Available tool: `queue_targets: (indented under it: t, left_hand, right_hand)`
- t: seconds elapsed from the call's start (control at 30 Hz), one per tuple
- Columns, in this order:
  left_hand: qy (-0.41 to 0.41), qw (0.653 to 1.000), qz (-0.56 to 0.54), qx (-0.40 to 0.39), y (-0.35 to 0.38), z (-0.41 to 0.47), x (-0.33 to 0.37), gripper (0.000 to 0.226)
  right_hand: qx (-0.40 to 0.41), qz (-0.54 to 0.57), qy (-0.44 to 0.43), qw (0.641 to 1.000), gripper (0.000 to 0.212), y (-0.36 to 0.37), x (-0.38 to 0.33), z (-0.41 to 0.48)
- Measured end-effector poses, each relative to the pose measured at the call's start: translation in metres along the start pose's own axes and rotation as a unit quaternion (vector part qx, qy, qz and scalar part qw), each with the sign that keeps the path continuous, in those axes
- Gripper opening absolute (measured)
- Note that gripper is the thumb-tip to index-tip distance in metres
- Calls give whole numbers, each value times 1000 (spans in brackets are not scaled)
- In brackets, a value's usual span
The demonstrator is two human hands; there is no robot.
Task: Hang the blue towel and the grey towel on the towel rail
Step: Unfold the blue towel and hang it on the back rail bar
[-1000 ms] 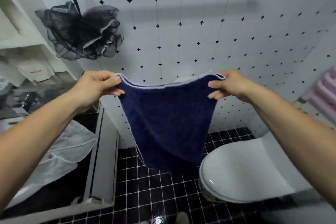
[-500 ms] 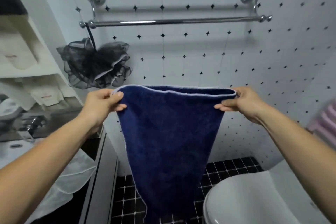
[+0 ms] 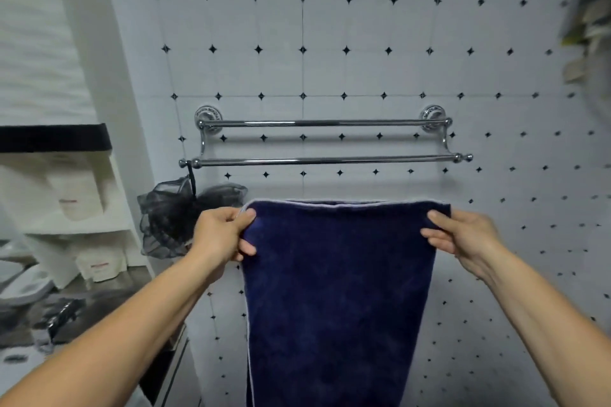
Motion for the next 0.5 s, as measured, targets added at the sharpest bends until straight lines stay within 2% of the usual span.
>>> queue_targets:
  t: [0.07,0.17,0.27,0.33,0.5]
  left_hand:
    - [-24,1000,-9,7,9,3,1,26]
    - [-74,995,-68,26,22,12,-1,19]
    - [-122,982,-140,38,31,26,-7,11]
    - [-133,974,-173,52,34,38,-12,17]
    - [-134,960,-237,65,54,66,-17,23]
  right_hand:
    - [18,-9,13,1000,27,-1,-3,9]
    - [4,-6,38,999,33,4,-7,26]
    - [0,29,58,998,58,14,-7,45]
    - [11,41,50,998,65,20,-6,55]
    - [67,88,42,993,34,23,-2,71]
Point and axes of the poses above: each hand's wrist, its own z-axis towards the middle knuckle, its own y-axis out of the palm, x = y × z, the point moved 1 cm from there along z, towards the middle knuckle, and after that the axes turned 2 degrees about -z, right-handed, at the moved point
